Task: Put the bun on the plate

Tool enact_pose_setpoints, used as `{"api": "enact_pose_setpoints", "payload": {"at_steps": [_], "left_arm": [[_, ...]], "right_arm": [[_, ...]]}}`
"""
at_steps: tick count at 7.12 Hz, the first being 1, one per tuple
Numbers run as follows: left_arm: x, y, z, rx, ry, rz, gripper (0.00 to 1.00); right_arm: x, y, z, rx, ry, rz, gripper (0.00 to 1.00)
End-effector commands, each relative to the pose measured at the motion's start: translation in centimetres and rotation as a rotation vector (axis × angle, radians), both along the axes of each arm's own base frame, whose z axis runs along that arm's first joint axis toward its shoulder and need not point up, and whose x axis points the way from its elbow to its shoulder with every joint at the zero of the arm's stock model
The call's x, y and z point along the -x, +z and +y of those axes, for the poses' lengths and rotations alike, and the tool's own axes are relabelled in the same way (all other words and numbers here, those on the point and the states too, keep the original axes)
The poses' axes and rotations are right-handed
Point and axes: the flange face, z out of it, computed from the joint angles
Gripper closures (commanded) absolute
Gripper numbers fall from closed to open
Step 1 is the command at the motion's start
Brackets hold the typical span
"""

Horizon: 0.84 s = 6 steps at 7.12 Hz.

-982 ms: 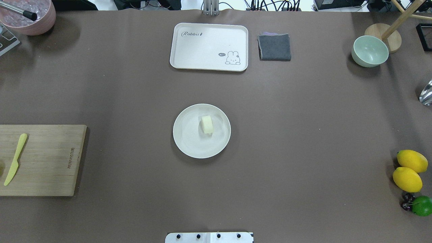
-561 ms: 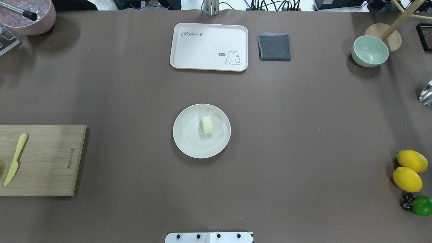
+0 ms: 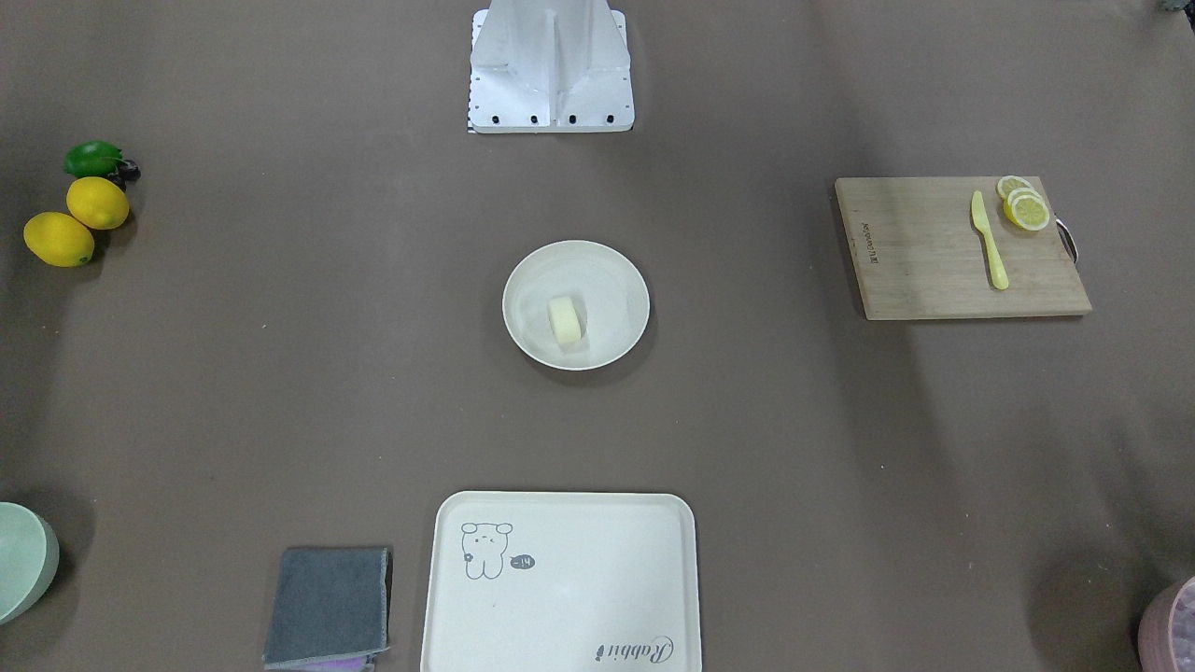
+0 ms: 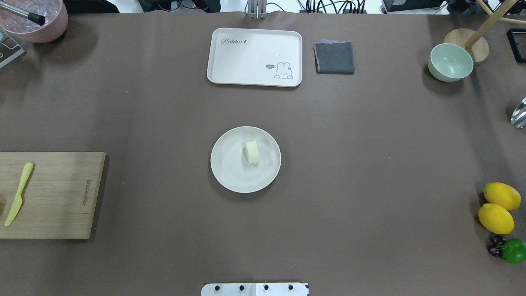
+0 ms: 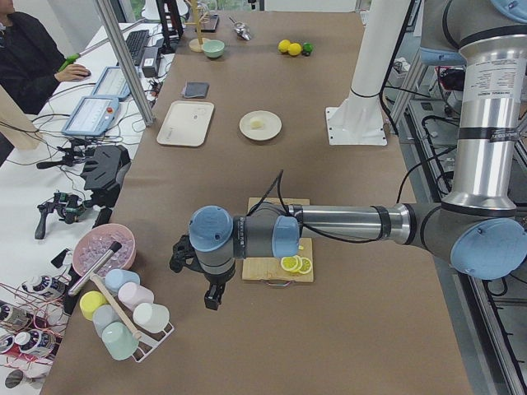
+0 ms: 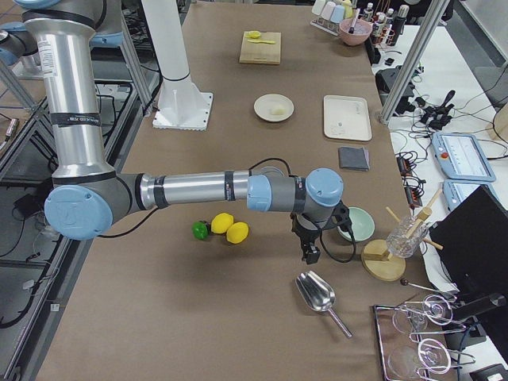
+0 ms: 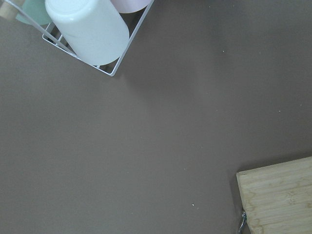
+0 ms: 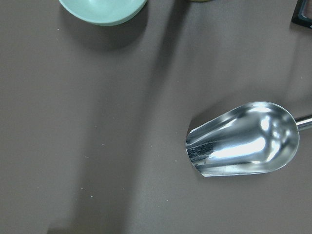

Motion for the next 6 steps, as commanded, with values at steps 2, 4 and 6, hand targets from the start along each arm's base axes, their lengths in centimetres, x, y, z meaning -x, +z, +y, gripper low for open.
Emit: {"api": "enact_pose_setpoints", "payload": {"at_steps": [2, 4, 6], "left_arm": [[0.0, 0.1, 4.7, 0.012, -0.020, 0.030, 0.02], [0.1, -1.9, 5.3, -0.038, -0.020, 0.035, 0.02], [0.1, -1.6, 5.3, -0.032, -0.020, 0.034, 0.02]], "right_arm": [[-0.4, 0.1, 0.2, 0.007, 0.013, -0.015, 0.00], [-0.4, 1.3, 1.1, 0.022, 0.011, -0.016, 0.00], [-0.5, 2.1, 1.9, 0.034, 0.010, -0.016, 0.00]]}}
